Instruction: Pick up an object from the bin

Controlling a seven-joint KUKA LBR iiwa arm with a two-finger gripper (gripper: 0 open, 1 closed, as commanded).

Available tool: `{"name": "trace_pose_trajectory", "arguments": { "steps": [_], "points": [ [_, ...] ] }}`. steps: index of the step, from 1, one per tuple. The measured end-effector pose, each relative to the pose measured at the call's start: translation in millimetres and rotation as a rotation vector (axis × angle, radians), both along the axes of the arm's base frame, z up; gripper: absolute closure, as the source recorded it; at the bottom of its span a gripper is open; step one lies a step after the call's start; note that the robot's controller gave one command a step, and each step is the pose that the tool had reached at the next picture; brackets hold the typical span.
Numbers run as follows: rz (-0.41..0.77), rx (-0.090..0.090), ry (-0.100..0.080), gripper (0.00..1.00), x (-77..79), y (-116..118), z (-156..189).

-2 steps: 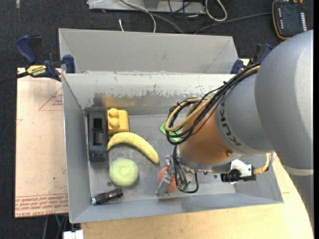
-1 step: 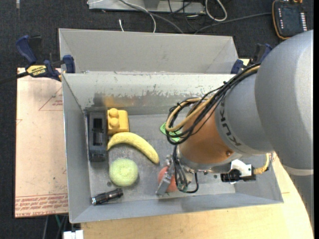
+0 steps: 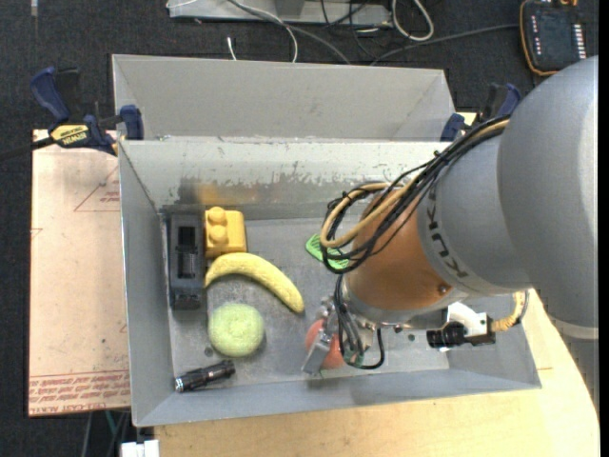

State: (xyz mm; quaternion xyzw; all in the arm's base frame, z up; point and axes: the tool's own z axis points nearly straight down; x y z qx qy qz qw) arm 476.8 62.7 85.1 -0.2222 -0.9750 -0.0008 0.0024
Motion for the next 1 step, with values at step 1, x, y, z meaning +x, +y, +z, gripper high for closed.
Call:
{"name": "trace_pose_trajectory", "arguments": {
  "steps": [1],
  "points": [
    [0.001, 0.001, -0.010, 1.00, 2.8, 0.4, 39.1]
  ]
}}
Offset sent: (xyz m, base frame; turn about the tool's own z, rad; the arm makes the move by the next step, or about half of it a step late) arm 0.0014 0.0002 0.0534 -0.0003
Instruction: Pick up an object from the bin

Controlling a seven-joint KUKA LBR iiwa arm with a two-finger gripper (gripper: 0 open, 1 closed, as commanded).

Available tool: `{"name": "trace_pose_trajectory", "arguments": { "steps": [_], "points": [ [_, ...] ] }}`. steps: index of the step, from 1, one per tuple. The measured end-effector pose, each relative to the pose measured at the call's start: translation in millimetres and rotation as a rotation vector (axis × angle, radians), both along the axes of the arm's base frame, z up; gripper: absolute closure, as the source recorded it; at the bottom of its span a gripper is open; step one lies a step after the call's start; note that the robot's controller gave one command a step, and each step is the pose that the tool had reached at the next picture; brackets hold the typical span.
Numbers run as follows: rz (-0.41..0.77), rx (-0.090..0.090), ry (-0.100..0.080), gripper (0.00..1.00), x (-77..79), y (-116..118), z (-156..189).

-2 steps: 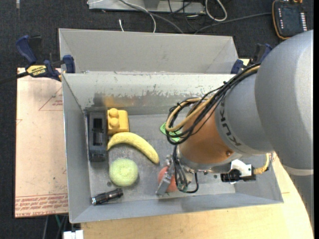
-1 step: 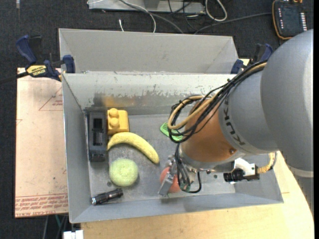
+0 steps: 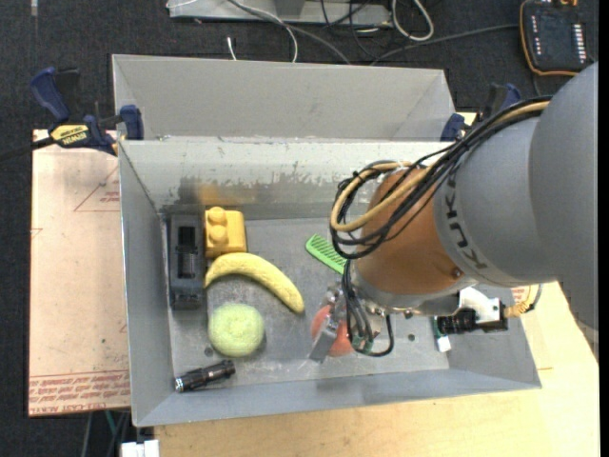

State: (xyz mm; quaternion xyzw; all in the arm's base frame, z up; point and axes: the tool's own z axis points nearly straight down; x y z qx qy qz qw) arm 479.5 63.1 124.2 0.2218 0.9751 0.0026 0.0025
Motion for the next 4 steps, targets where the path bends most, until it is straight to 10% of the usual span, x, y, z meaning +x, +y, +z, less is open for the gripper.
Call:
{"name": "trace_pose_trajectory", "arguments": {
  "steps": [4],
  "points": [
    [0.006, 0.001, -0.001, 1.00, 0.8, 1, 68]
  ]
}}
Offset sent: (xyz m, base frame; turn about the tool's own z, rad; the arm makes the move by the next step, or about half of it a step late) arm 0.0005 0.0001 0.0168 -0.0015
